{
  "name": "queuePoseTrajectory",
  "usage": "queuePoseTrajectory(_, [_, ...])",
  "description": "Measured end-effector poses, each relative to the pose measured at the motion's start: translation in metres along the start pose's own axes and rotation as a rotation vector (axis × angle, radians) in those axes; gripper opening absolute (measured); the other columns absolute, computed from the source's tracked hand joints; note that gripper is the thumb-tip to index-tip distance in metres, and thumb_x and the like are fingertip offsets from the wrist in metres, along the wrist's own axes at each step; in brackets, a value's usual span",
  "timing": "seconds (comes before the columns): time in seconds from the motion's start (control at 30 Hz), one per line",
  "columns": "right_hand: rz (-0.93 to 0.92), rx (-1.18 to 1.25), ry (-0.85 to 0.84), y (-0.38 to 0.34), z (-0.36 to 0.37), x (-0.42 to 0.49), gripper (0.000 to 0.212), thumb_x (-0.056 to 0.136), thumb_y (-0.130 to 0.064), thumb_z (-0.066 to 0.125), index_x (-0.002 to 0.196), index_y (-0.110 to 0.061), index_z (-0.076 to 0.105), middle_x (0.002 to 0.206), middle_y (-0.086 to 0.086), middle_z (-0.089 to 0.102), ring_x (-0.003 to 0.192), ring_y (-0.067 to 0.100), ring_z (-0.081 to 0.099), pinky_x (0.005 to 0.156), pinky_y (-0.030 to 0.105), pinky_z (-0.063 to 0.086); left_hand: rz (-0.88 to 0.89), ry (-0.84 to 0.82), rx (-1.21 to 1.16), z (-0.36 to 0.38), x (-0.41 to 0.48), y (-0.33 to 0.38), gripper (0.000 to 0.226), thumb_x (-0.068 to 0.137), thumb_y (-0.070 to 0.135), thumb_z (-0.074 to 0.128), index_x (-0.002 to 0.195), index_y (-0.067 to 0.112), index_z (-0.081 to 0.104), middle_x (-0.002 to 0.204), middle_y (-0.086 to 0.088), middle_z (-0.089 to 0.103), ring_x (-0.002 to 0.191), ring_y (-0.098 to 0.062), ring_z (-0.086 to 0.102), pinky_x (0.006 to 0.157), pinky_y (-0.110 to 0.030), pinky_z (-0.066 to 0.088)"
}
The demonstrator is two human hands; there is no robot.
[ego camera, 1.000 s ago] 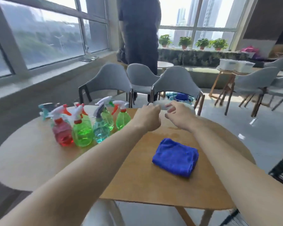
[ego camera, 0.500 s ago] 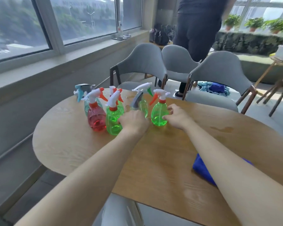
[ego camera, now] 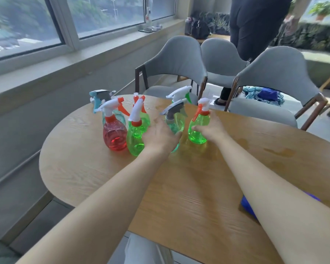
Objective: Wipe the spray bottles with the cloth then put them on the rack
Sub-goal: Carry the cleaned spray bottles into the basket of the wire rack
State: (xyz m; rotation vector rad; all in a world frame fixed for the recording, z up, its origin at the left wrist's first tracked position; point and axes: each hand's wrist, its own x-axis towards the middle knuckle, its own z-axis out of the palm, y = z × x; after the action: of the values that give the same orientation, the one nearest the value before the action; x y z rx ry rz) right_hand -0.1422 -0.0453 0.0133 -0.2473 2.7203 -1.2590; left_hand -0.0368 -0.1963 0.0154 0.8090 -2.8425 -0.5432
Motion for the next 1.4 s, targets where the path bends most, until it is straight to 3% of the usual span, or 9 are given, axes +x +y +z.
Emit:
queuePoseTrajectory(0.23, [-0.008,0.027,0.024,0.017,-0.006,-0.012,0.067,0.084,-0.028,0.089,0.126,-0.020,0.037,0.124,0.002,0.055,0.108,0.025,0.057,0.082,0.038,0.046,0.083,-0.116,-0.021,0.014,0.005,0.018,0.113,0.076,0.084,0.074,0.157,0.015,0.035,0.148,-0.013,0.051,0.129,-0.035,0.061,0.093,-0.045,0.054])
queuePoseTrajectory(0.33, [-0.001,0.010,0.014,0.028,-0.019,-0.023,0.068,0.082,-0.030,0.090,0.128,-0.017,0.040,0.120,0.002,0.058,0.110,0.028,0.061,0.078,0.038,0.048,0.131,-0.147,-0.081,0.020,0.002,0.029,0.103,0.076,0.076,0.079,0.150,0.015,0.043,0.137,-0.003,0.063,0.123,-0.029,0.065,0.085,-0.039,0.052])
queuePoseTrajectory(0.43, [0.005,-0.007,0.019,0.042,-0.043,-0.038,0.082,0.081,-0.033,0.091,0.148,-0.024,0.044,0.133,-0.002,0.058,0.130,0.028,0.057,0.090,0.035,0.045,0.207,-0.140,-0.057,0.021,-0.013,0.045,0.087,0.079,0.073,0.077,0.136,0.014,0.048,0.119,-0.001,0.065,0.114,-0.030,0.068,0.078,-0.037,0.047])
queuePoseTrajectory(0.57, [0.023,0.055,0.085,0.065,-0.085,-0.066,0.077,0.071,-0.040,0.095,0.138,-0.028,0.059,0.128,-0.006,0.067,0.128,0.023,0.062,0.104,0.040,0.050,0.298,-0.092,-0.130,0.015,-0.043,0.085,0.083,0.081,0.077,0.071,0.126,0.012,0.047,0.116,-0.011,0.068,0.111,-0.037,0.069,0.076,-0.041,0.044])
queuePoseTrajectory(0.73, [0.092,0.113,0.320,0.092,-0.164,-0.106,0.059,0.068,-0.064,0.088,0.109,-0.028,0.067,0.110,-0.004,0.074,0.107,0.022,0.068,0.092,0.039,0.053,0.354,-0.075,-0.360,-0.001,-0.084,0.154,0.072,0.088,0.078,0.060,0.124,0.016,0.053,0.124,-0.016,0.070,0.115,-0.041,0.066,0.084,-0.044,0.047])
queuePoseTrajectory(0.9, [0.091,0.182,0.594,0.114,-0.257,-0.165,0.057,0.073,-0.066,0.079,0.112,-0.027,0.067,0.104,-0.005,0.073,0.103,0.023,0.069,0.091,0.040,0.054,0.458,-0.122,-0.607,-0.017,-0.139,0.240,0.083,0.086,0.087,0.055,0.124,0.013,0.056,0.119,-0.014,0.068,0.115,-0.038,0.065,0.095,-0.046,0.052])
queuePoseTrajectory(1.03, [0.120,0.193,0.742,0.134,-0.327,-0.226,0.063,0.081,-0.061,0.080,0.125,-0.025,0.053,0.122,0.001,0.067,0.110,0.026,0.065,0.097,0.044,0.053,0.574,-0.168,-0.669,-0.021,-0.196,0.314,0.081,0.089,0.086,0.053,0.122,0.013,0.054,0.106,-0.004,0.060,0.099,-0.029,0.058,0.085,-0.041,0.045])
queuePoseTrajectory(1.23, [0.209,0.152,0.964,0.176,-0.426,-0.322,0.063,0.082,-0.065,0.078,0.126,-0.024,0.058,0.116,-0.001,0.069,0.105,0.026,0.067,0.087,0.039,0.052,0.735,-0.253,-0.701,-0.017,-0.303,0.416,0.095,0.087,0.092,0.047,0.134,0.010,0.053,0.121,-0.012,0.068,0.108,-0.035,0.065,0.094,-0.048,0.054])
queuePoseTrajectory(1.4, [0.259,0.074,1.083,0.216,-0.484,-0.391,0.064,0.081,-0.072,0.074,0.122,-0.026,0.060,0.115,-0.001,0.068,0.102,0.025,0.066,0.091,0.043,0.055,0.841,-0.302,-0.723,-0.007,-0.381,0.475,0.103,0.091,0.089,0.046,0.149,0.004,0.047,0.115,-0.006,0.068,0.094,-0.025,0.062,0.080,-0.038,0.047])
